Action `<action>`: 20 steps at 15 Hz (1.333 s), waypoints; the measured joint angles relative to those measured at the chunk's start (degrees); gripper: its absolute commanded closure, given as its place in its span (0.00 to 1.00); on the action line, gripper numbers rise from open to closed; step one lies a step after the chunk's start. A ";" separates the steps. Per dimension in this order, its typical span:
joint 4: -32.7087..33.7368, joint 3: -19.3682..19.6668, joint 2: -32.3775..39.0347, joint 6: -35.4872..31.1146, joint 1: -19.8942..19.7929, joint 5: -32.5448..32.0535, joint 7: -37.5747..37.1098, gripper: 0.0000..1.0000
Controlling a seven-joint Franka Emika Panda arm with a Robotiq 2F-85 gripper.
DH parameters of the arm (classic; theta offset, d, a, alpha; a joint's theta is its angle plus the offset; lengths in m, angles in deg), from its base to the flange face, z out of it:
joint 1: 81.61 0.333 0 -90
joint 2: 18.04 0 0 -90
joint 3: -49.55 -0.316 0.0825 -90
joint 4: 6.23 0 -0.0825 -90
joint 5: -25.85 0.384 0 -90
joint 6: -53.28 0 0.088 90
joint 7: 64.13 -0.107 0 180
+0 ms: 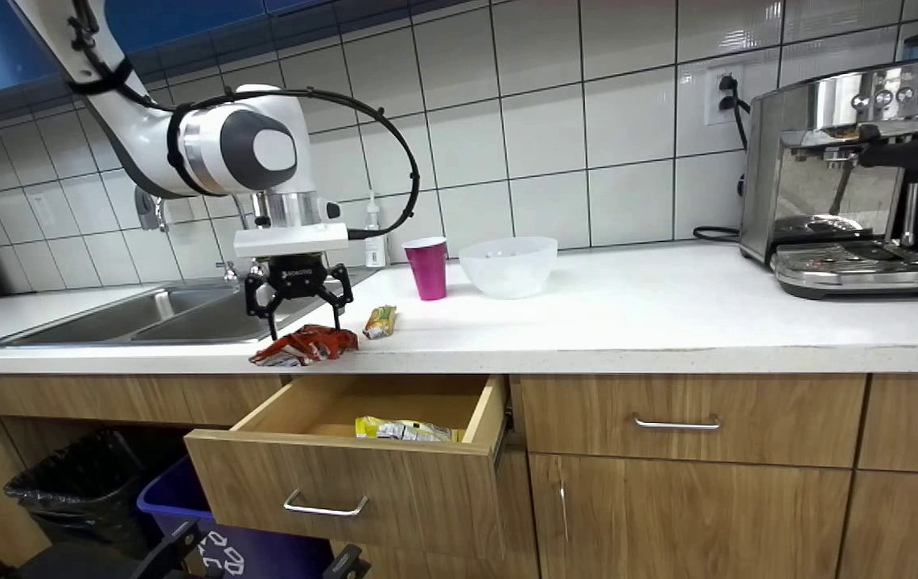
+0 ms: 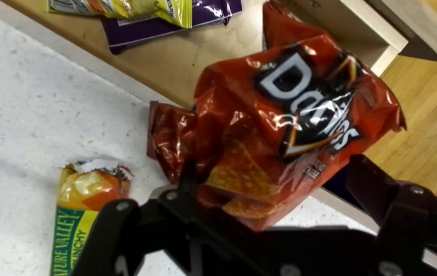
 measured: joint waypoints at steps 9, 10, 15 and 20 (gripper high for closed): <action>-0.65 1.71 -4.45 6.70 0.04 0.15 1.90 0.00; -0.65 1.88 -4.61 6.72 0.06 0.15 1.90 0.00; -0.55 2.77 -4.95 6.72 0.10 0.16 1.75 0.00; -0.46 3.19 -5.14 6.72 0.14 0.22 0.61 0.00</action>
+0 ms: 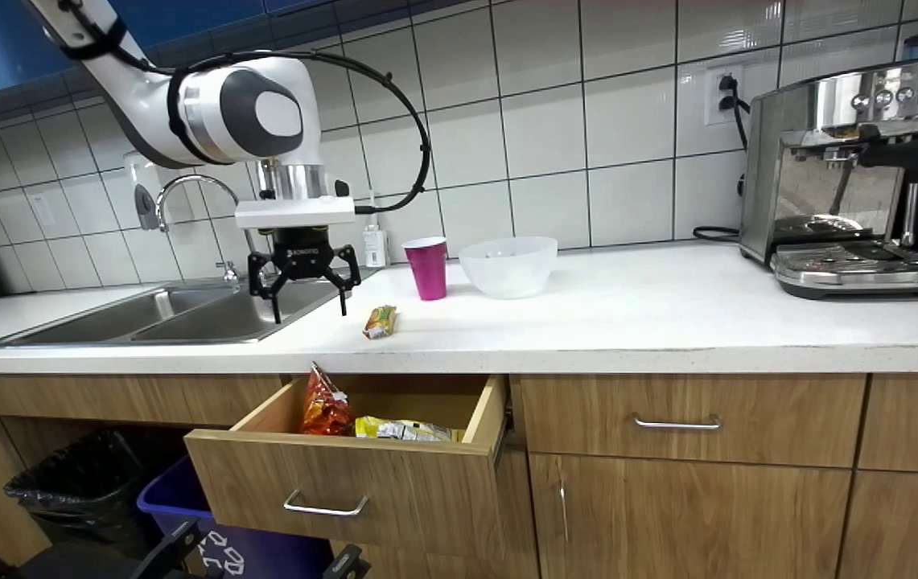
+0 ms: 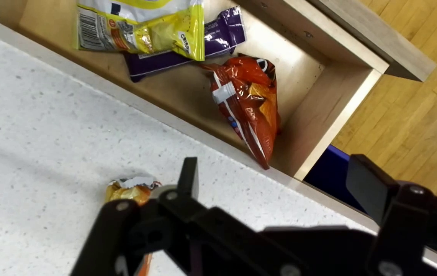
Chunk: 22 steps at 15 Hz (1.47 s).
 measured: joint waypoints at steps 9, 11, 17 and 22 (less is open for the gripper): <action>0.00 0.02 0.00 0.00 0.04 0.00 -0.22 0.00; -0.01 0.02 0.05 -0.01 0.05 0.00 -0.22 0.00; -1.62 0.02 -1.31 0.19 0.39 1.32 -6.86 0.00; -5.41 0.10 -5.65 0.49 0.43 0.97 -13.02 0.00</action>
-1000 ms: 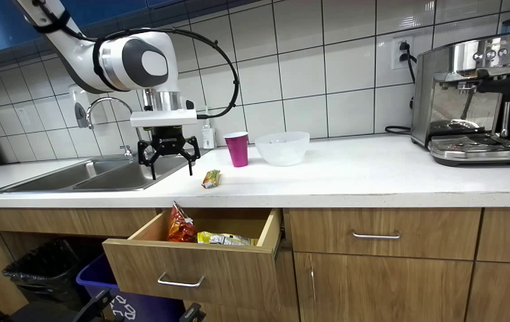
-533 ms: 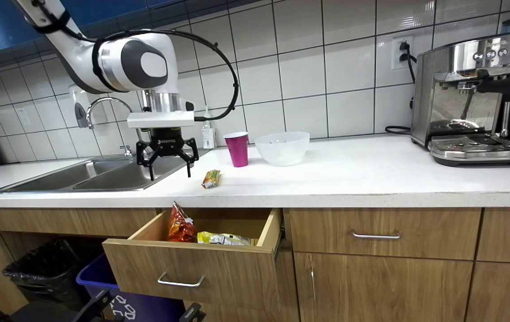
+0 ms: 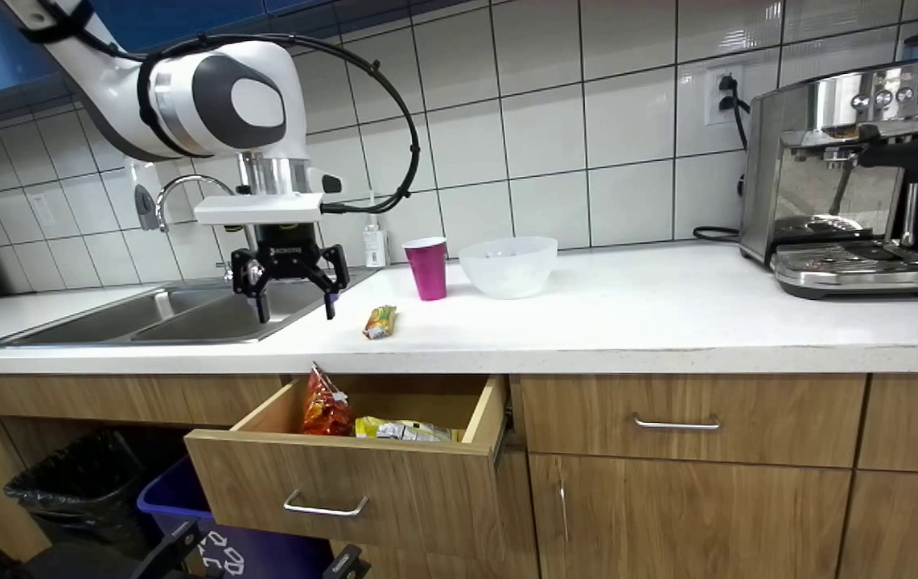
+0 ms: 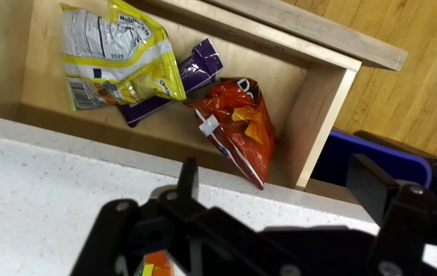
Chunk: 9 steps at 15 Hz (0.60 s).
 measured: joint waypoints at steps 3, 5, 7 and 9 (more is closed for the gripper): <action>-2.15 0.25 -2.21 0.86 0.00 -0.49 -2.48 0.00; -3.27 0.71 -3.37 1.18 0.01 -0.66 -3.39 0.00; -4.09 1.39 -4.23 1.20 0.00 -0.99 -4.21 0.00; -4.76 2.29 -5.01 1.20 0.00 -1.53 -4.92 0.00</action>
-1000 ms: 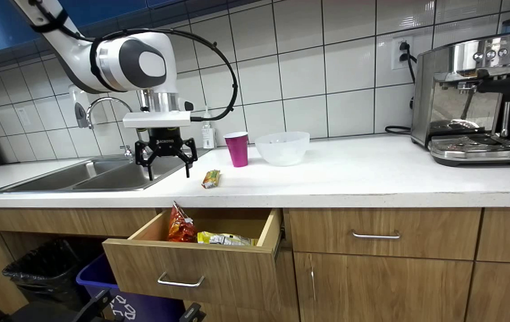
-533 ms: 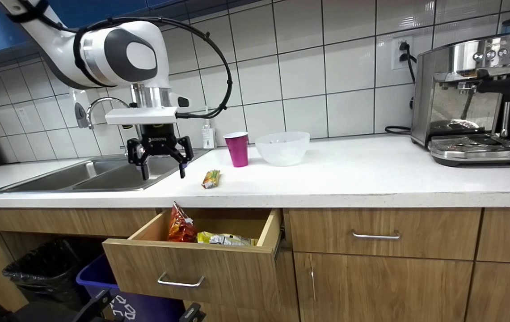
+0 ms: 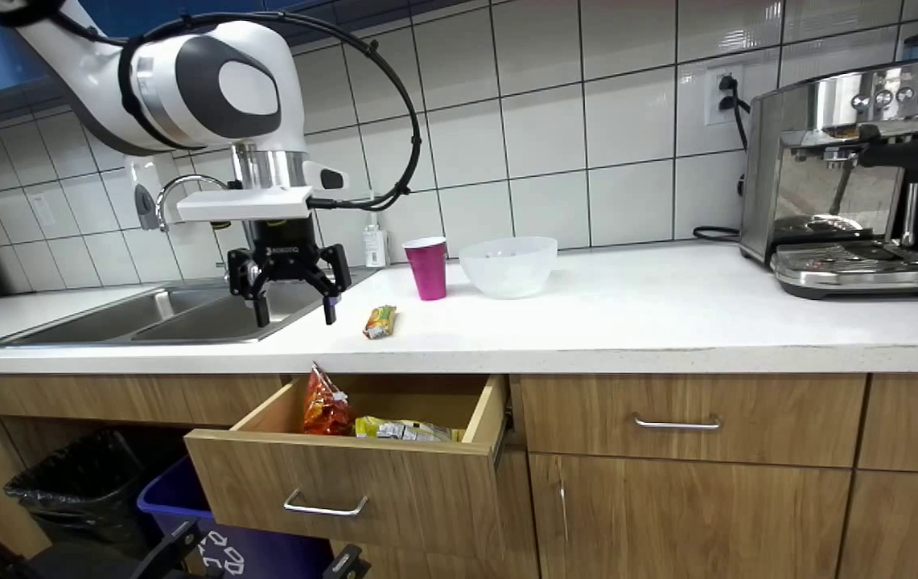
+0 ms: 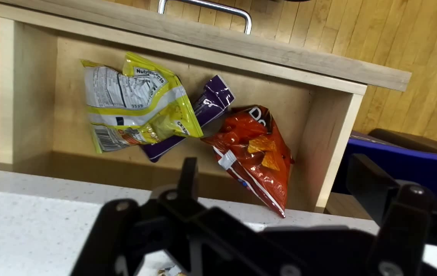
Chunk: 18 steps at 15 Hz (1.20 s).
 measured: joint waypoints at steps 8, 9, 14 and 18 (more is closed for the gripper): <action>-0.90 3.75 -2.30 0.00 -0.67 -4.29 -2.18 0.00; -0.90 4.21 -2.46 0.00 -0.91 -4.68 -2.32 0.00; -0.91 5.85 -2.84 0.00 -1.81 -6.40 -3.10 0.00; -0.91 6.04 -2.85 0.00 -1.86 -6.40 -3.11 0.00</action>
